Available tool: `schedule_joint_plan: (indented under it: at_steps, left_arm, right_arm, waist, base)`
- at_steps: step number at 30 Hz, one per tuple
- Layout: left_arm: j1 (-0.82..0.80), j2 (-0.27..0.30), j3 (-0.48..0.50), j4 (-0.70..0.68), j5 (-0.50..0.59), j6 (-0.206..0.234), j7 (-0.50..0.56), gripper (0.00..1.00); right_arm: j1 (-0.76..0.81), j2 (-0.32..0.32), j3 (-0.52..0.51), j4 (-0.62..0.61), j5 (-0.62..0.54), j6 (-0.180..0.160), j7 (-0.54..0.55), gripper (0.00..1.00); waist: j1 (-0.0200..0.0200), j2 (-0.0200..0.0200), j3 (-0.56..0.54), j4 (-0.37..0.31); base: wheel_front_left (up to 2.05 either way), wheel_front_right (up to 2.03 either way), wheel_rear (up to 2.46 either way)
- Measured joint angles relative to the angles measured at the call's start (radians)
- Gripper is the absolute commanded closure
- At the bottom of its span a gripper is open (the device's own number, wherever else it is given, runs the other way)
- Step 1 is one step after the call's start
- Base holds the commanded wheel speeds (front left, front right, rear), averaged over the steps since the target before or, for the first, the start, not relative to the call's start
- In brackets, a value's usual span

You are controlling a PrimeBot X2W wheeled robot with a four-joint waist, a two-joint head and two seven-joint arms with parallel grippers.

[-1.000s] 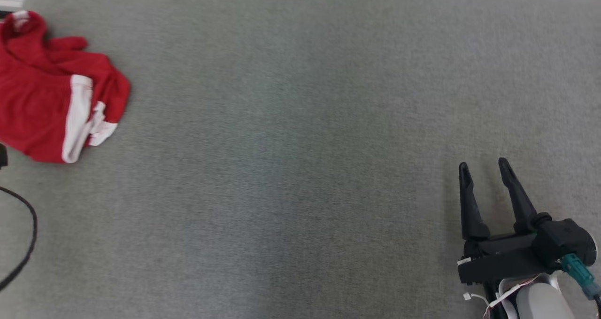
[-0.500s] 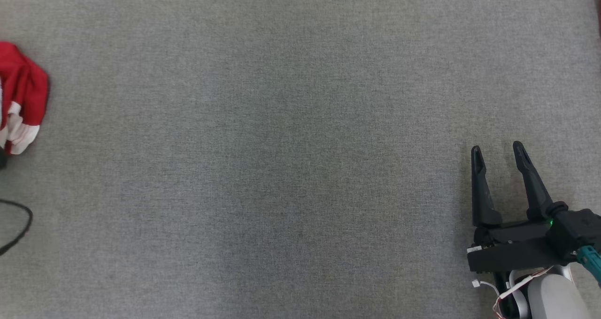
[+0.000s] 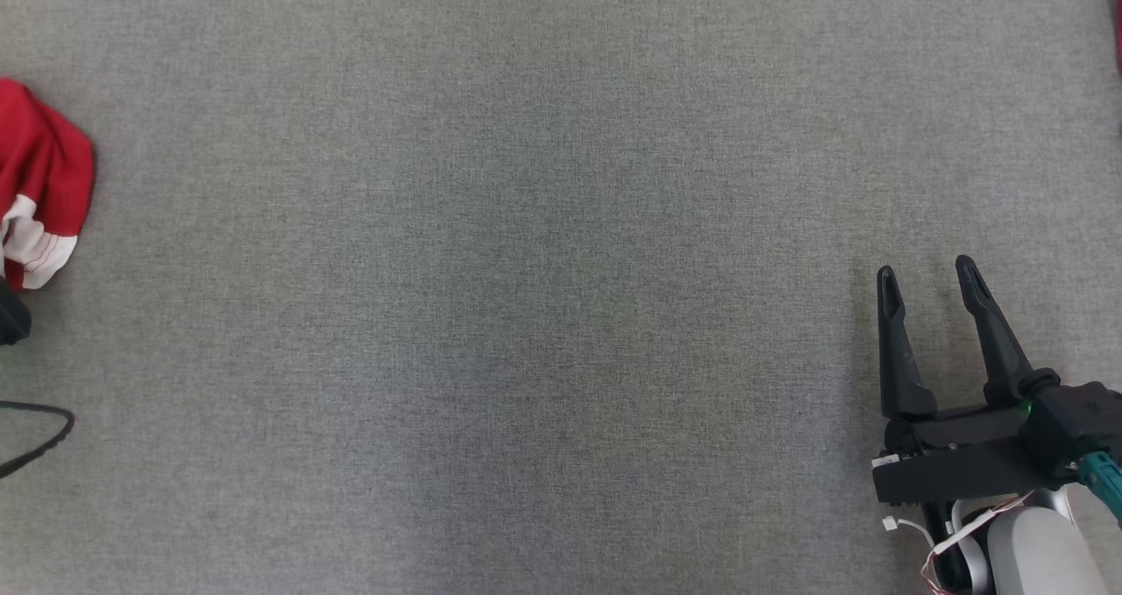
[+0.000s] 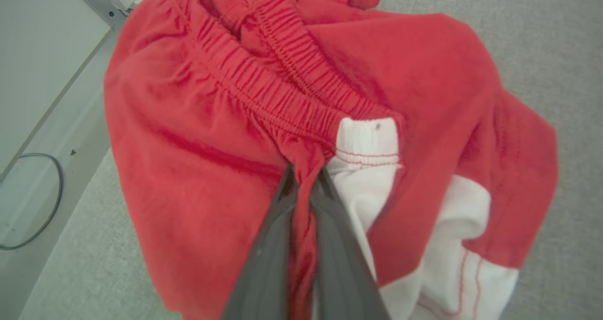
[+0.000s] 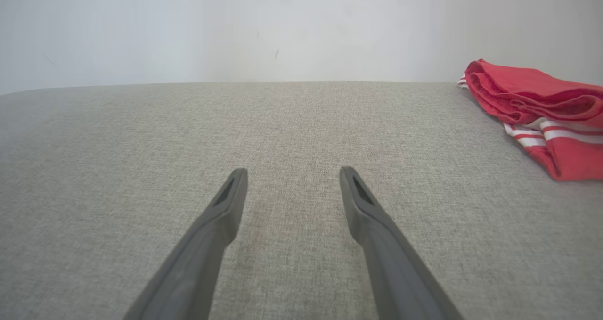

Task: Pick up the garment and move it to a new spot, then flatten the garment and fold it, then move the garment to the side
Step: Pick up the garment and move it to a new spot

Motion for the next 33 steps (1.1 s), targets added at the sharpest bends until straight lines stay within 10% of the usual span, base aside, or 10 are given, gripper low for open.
schedule_joint_plan:
  at_steps: [13, 33]
  left_arm:
    - [-0.136, 0.017, -0.067, -0.119, 0.096, 0.022, -0.365, 1.0]
    - [-0.218, -0.106, -0.227, -0.641, 0.115, 0.004, -0.219, 1.0]
  right_arm:
    - [0.008, 0.019, 0.013, 0.061, 0.017, 0.0, -0.022, 0.0]
    - [0.006, 0.104, 0.059, 0.2, 0.085, 0.0, -0.069, 0.0]
  waist:
    - [0.0, 0.0, -0.096, 0.02]
    - [0.0, 0.0, -0.231, -0.118]
  base:
    - [0.0, 0.0, 0.0]
    - [0.0, 0.0, 0.0]
